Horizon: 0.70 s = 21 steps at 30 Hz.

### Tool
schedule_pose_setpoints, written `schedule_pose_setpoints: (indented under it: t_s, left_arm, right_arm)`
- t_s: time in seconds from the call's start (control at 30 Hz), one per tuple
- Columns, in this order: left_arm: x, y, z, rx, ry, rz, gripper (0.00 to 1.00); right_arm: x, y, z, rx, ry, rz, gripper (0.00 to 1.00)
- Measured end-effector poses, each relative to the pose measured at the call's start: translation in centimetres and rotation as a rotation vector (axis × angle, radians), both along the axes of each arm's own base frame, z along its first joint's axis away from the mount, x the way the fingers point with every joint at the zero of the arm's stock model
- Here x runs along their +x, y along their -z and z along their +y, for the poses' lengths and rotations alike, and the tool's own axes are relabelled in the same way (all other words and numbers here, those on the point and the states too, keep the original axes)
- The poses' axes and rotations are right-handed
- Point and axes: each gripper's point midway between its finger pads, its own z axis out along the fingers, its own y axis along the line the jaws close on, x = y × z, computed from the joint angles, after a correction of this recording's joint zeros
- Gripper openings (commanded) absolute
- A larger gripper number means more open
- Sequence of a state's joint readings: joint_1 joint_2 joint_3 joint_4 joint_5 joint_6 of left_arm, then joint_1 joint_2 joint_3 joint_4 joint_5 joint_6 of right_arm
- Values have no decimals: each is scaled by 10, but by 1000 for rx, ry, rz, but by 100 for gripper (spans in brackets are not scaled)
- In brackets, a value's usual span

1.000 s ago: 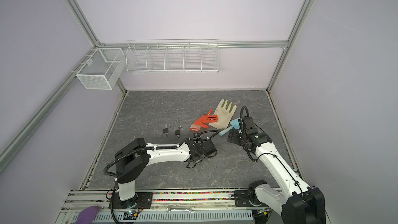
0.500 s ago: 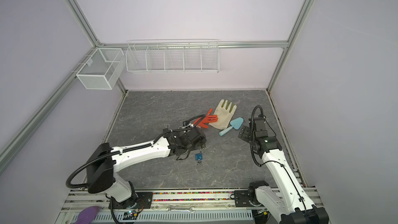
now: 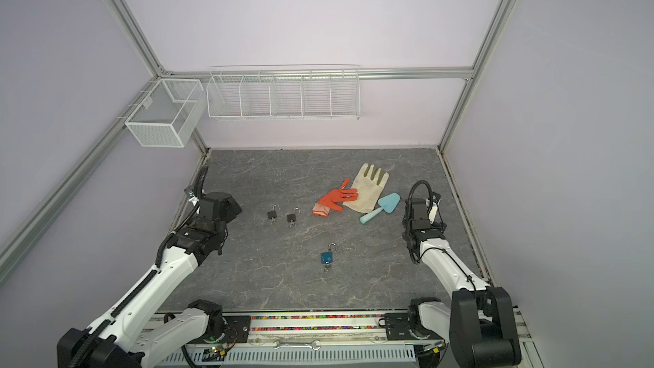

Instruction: Unlock with the key

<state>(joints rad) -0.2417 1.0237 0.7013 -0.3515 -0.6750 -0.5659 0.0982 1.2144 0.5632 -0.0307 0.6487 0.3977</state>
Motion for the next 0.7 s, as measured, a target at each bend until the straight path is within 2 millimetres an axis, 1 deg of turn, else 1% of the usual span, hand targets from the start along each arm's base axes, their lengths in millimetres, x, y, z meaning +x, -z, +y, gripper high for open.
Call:
schedule_pose_setpoints:
  t_s: [0.03,0.1,0.2,0.3,0.4,0.5,0.57,0.63,0.7]
  left_arm:
    - [2,7,12,31,-28,6,100]
    - [8,21,24,90,-38,16,100]
    - [21,46,26,180,2,42,100]
    - [38,66,23,236,59,47,100]
    - [54,74,14,254,132,6,100]
    - [68,81,6,253,195,-52,100]
    - [70,90,2,256,236,-77,100]
    - [62,103,-3,251,281,-58,100]
    - [64,101,-5,249,294,-65,99]
  right_arm:
    - [8,-2,-1,-20,-8,-22,89]
    - [21,-4,-3,-54,-19,-52,89]
    - [35,2,-7,-89,-40,-62,89]
    - [44,6,-5,-100,-97,-92,89]
    - [50,12,1,-95,-164,-126,89]
    - [58,24,15,-87,-268,-123,89]
    - [61,26,26,-78,-335,-142,89]
    - [62,29,34,-73,-391,-178,89]
    - [61,37,39,-63,-427,-165,89]
